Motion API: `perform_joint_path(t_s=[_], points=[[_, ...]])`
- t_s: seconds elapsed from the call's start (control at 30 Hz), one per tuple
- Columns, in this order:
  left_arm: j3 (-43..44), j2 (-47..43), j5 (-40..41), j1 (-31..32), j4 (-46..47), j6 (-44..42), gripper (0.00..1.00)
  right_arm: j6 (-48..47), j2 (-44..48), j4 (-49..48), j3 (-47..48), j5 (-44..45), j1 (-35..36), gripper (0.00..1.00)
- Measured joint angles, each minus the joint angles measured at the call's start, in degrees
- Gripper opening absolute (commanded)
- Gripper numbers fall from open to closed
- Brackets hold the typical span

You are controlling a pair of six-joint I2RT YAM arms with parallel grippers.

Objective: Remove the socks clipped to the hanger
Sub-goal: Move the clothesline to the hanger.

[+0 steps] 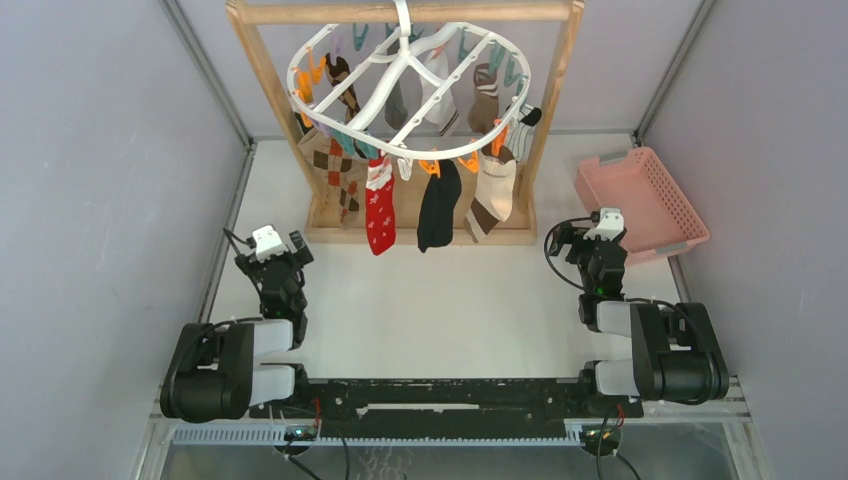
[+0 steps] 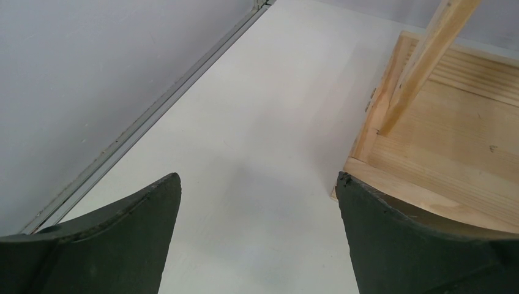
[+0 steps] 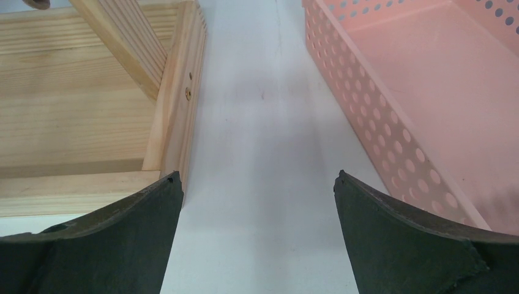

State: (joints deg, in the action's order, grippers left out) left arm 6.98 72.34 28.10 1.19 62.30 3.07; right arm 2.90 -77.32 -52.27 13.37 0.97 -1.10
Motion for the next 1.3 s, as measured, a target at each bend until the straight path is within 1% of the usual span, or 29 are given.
perform_joint_path(t_s=[0.1,0.2,0.33,0.5,0.63,0.73,0.83,0.93,1.03,1.1,1.17,1.3], points=[[0.0,-1.5,-0.9,0.0,-2.2,-0.2,1.00,0.0,0.0,0.0,0.0,0.0,0.0,1.00],[1.6,-6.6,-2.3,1.0,-9.0,-1.6,1.00,0.0,0.0,0.3,0.2,0.0,0.0,1.00],[5.0,-15.5,-2.3,5.0,-15.6,-3.6,1.00,0.0,2.1,8.4,4.1,0.0,0.0,1.00],[10.6,-23.9,-0.8,12.5,-24.8,-4.2,1.00,0.0,12.2,16.2,7.1,0.0,0.0,1.00],[17.1,-25.0,-1.0,19.1,-32.3,-5.1,1.00,1.6,21.1,23.1,10.8,1.6,0.0,1.00],[24.0,-24.6,-2.1,23.8,-38.9,-5.6,1.00,6.0,25.6,32.7,17.5,4.0,0.0,1.00],[33.7,-22.2,-4.5,28.6,-44.9,-5.7,1.00,11.0,25.4,45.9,29.8,4.7,0.0,1.00],[43.8,-19.1,-7.6,33.5,-49.2,-6.7,1.00,15.1,23.1,60.2,44.2,1.9,0.0,1.00],[52.4,-16.7,-9.8,39.3,-53.6,-7.4,1.00,18.7,20.4,70.8,56.2,-2.2,-0.1,1.00],[55.8,-16.3,-10.3,41.9,-56.0,-7.1,1.00,21.2,20.0,76.0,60.6,-4.4,-0.6,1.00],[59.5,-16.1,-10.3,44.8,-59.3,-5.9,1.00,24.3,20.4,81.4,62.7,-5.7,-1.5,1.00],[67.3,-15.3,-10.0,49.6,-67.0,-1.3,1.00,31.0,22.0,92.9,62.2,-6.3,-2.9,1.00]])
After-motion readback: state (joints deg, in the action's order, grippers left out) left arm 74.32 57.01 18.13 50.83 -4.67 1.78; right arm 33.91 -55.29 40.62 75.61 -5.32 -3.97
